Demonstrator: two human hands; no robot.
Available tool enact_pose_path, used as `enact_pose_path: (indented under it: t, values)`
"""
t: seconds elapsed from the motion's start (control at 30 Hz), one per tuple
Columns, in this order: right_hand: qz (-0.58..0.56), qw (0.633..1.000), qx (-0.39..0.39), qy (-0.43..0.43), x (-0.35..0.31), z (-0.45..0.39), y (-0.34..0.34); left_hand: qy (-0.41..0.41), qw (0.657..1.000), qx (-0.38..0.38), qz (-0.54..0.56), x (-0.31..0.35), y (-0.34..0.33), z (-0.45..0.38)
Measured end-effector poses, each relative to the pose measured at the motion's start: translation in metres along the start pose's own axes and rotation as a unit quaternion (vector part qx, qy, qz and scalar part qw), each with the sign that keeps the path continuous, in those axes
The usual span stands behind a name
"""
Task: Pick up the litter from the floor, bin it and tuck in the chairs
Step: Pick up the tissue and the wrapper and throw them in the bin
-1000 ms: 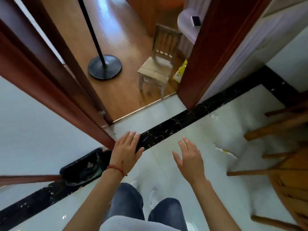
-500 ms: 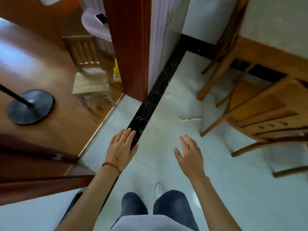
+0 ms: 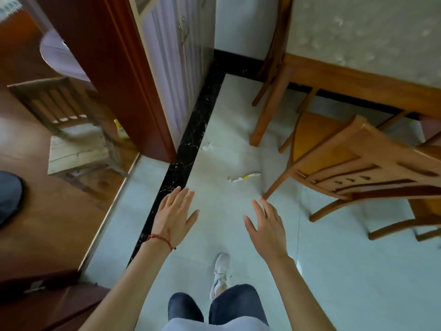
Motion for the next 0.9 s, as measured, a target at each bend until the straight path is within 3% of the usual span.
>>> enact_pose_path:
  t: [0.37,0.6,0.9]
  values:
    - [-0.024,1.0,-0.018,-0.001,0.025,-0.129,0.026,0.002,1.0,-0.013,-0.003,0.024,0.021,-0.124]
    - [-0.012,0.999,0.022,-0.024,0.02,-0.221,0.021,-0.033,0.998,-0.046,-0.021,0.005,0.024,-0.235]
    - [-0.035,0.993,0.008,-0.11,0.012,-0.334,0.009,-0.093,0.993,-0.069,-0.007,-0.023,0.053,-0.388]
Point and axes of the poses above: each hand's wrist, its own z-axis away from the middle knuckle, its own y-axis out of the back of the hand, x = y × z, the point moved 6 cm from there along -z, towards the middle knuckle, and after that the axes turned 3 degrees about z, right-handed, at the moved point
